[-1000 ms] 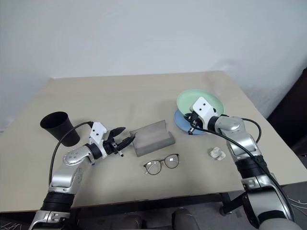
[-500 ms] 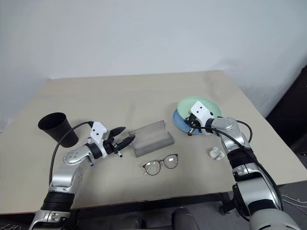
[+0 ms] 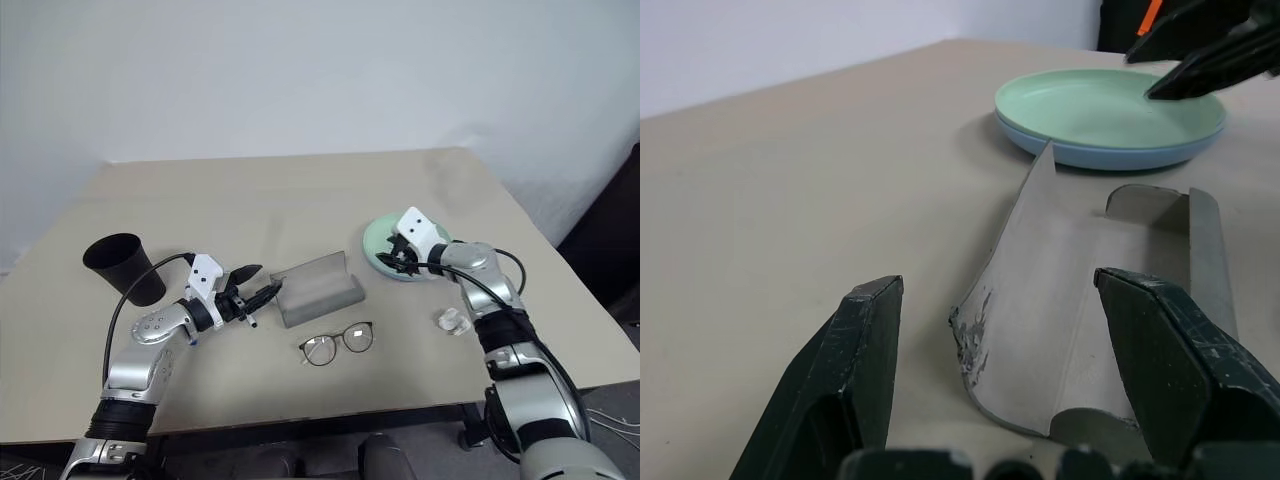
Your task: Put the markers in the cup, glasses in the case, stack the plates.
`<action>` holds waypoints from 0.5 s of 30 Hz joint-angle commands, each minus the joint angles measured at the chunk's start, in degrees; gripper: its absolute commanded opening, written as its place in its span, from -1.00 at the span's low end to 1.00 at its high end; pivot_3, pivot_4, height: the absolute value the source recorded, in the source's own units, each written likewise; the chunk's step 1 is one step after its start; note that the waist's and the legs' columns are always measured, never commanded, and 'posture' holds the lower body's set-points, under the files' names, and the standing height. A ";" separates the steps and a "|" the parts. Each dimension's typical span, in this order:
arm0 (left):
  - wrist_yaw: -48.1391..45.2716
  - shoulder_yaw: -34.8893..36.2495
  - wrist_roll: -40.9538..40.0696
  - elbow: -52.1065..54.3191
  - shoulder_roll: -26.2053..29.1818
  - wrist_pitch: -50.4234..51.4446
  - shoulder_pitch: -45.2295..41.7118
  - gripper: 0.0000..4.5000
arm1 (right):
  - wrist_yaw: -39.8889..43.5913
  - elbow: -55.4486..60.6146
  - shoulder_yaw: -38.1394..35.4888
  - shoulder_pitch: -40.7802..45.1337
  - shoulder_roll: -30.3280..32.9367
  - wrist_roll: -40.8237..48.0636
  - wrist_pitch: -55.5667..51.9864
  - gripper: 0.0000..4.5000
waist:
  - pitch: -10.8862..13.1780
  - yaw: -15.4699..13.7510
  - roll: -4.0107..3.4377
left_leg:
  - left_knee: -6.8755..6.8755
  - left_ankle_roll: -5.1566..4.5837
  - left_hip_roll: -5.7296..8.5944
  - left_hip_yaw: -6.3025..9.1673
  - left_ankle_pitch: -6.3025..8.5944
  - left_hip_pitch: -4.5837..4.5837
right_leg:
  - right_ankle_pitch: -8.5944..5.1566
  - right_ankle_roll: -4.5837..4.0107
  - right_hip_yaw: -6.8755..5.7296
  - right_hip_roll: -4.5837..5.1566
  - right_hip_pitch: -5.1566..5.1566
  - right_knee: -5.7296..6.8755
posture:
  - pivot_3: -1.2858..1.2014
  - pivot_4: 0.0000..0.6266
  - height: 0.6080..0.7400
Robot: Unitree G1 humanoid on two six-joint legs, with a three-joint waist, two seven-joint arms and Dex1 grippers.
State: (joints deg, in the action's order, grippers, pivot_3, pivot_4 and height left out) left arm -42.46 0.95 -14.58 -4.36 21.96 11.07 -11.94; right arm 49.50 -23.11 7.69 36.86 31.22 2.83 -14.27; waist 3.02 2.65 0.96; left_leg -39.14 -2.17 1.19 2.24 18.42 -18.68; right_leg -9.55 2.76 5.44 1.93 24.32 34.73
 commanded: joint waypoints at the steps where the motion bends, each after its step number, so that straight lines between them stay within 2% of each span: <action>1: -0.07 0.47 -1.04 1.87 0.04 -0.55 -1.06 0.44 | 5.41 11.20 -4.67 -5.27 6.70 4.59 -5.52 0.03 | 0.00 -0.05 0.01 | 0.00 0.00 0.01 0.00 0.00 -0.02 | 0.00 0.01 0.00 0.01 0.00 -0.03 | 0.03 -1.00 1.00; 4: -0.43 0.23 -1.02 1.48 0.00 -0.64 -1.14 0.44 | 11.21 17.50 -5.86 -12.71 14.28 6.74 -9.63 0.03 | 0.00 -0.23 0.02 | -0.01 -0.04 0.02 0.00 0.02 -0.02 | -0.05 0.07 -0.02 0.01 -0.04 -0.04 | 0.03 -1.00 1.00; 7: -0.74 -0.07 -0.94 0.76 -0.21 -0.86 -1.66 0.44 | 12.95 19.68 -5.36 -16.61 17.84 7.01 -12.06 0.03 | 0.01 0.35 0.03 | -0.03 -0.05 0.02 -0.16 0.03 0.01 | -0.07 0.08 0.07 0.01 -0.05 -0.03 | 0.03 -1.00 1.00; 15: -1.33 -0.78 -0.49 -0.70 -1.07 -1.45 -2.95 0.44 | 13.28 20.39 -4.01 -20.44 19.36 6.54 -16.26 0.03 | 0.03 0.32 0.05 | -0.25 -0.03 -0.10 -0.30 -0.10 0.20 | -0.14 -0.03 0.07 -0.10 -0.34 0.04 | 0.03 -1.00 1.00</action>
State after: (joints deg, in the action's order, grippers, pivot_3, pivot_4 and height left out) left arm -43.64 0.39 -14.52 -5.29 20.90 10.61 -13.14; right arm 62.68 -4.59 3.81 16.03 49.88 9.03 -29.89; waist 3.06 2.97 1.01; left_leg -39.41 -2.20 1.10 1.95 18.32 -18.48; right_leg -9.69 2.73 5.51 1.83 23.97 34.77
